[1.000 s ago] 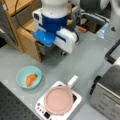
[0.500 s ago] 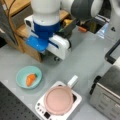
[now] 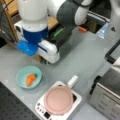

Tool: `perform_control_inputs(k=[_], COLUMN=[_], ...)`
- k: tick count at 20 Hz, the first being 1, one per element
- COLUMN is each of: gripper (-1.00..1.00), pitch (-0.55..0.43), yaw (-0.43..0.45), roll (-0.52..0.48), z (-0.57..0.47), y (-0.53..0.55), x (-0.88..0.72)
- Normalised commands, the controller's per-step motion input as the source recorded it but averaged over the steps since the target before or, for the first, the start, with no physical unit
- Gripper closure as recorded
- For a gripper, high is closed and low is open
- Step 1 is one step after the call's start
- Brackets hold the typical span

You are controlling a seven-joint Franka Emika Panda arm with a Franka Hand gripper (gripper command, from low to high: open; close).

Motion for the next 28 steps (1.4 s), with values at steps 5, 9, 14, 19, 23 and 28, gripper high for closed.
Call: perform_control_inputs(k=[5, 9, 14, 19, 23, 28], gripper=[-1.00, -1.00, -1.00, -1.00, -1.00, -1.00], pitch=[0.168, 0.134, 0.118, 0.097, 0.071, 0.058], yaw=[0.025, 0.041, 0.052, 0.040, 0.043, 0.057], roll=[0.107, 0.105, 0.115, 0.123, 0.142, 0.156], z=[0.07, 0.00, 0.04, 0.02, 0.01, -0.02], y=[-0.22, -0.32, -0.28, -0.25, -0.21, -0.17], x=[0.36, 0.34, 0.32, 0.29, 0.28, 0.27])
